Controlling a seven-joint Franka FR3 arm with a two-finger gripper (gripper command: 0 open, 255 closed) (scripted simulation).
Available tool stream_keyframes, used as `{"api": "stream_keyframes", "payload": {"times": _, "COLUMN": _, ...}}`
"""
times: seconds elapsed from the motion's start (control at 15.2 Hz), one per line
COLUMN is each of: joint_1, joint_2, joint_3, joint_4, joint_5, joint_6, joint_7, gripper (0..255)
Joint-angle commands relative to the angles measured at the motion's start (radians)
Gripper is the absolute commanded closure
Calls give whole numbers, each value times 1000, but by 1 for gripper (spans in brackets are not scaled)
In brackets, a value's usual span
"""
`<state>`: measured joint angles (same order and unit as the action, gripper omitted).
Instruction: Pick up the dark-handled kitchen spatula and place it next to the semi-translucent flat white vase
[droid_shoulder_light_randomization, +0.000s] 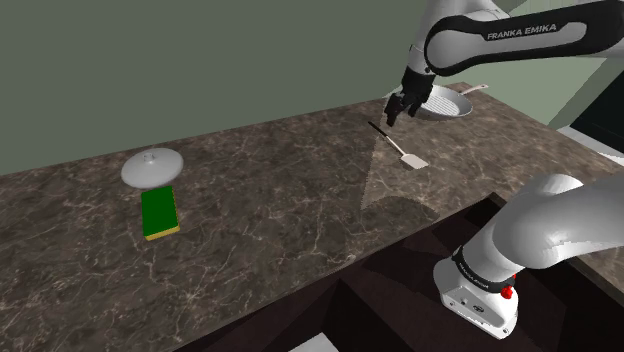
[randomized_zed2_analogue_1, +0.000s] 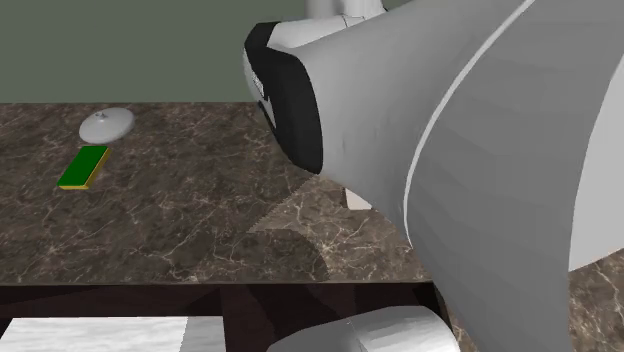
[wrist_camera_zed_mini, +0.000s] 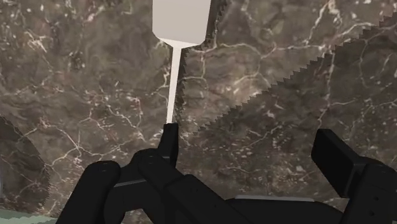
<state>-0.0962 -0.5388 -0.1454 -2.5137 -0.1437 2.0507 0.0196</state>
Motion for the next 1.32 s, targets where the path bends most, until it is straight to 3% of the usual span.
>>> {"api": "stream_keyframes", "payload": {"times": 0.0, "joint_1": -15, "joint_2": 53, "joint_3": -32, "joint_4": -3, "joint_5": 1, "joint_6": 59, "joint_7": -12, "gripper": 0}}
{"api": "stream_keyframes", "payload": {"times": 0.53, "joint_1": -51, "joint_2": 280, "joint_3": -153, "joint_4": 7, "joint_5": 52, "joint_6": 271, "joint_7": -83, "gripper": 0}}
{"api": "stream_keyframes", "payload": {"times": 0.99, "joint_1": -45, "joint_2": 354, "joint_3": -164, "joint_4": -27, "joint_5": 72, "joint_6": 378, "joint_7": -99, "gripper": 0}}
{"api": "stream_keyframes", "payload": {"times": 1.25, "joint_1": -44, "joint_2": 361, "joint_3": -164, "joint_4": -29, "joint_5": 75, "joint_6": 387, "joint_7": -100, "gripper": 0}}
